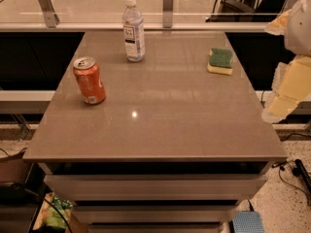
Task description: Knock blue plastic bottle over
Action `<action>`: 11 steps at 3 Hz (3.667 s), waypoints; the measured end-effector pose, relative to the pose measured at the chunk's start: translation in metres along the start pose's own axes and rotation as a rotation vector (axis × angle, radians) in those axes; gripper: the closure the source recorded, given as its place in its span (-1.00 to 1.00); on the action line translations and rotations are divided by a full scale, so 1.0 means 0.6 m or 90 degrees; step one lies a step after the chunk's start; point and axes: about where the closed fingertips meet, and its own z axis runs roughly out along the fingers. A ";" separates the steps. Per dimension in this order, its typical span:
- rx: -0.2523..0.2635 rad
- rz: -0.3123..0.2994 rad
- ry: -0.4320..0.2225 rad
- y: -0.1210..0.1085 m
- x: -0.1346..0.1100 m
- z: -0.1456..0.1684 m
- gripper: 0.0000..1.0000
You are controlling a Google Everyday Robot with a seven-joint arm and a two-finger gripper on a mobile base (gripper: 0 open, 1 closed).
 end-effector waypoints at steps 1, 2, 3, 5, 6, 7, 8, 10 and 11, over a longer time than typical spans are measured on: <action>0.021 0.049 -0.043 -0.011 -0.006 0.001 -1.00; 0.051 0.117 -0.121 -0.031 -0.016 0.010 -1.00; 0.087 0.146 -0.210 -0.071 -0.048 0.024 -1.00; 0.127 0.225 -0.381 -0.147 -0.102 0.055 -1.00; 0.136 0.263 -0.438 -0.178 -0.124 0.074 -1.00; 0.136 0.263 -0.438 -0.178 -0.124 0.074 -1.00; 0.142 0.274 -0.452 -0.190 -0.131 0.081 -1.00; 0.166 0.296 -0.515 -0.242 -0.173 0.111 -1.00; 0.160 0.298 -0.533 -0.269 -0.198 0.136 -1.00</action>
Offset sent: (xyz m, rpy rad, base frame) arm 0.0487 0.0061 0.0083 0.4321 -0.2181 -0.2248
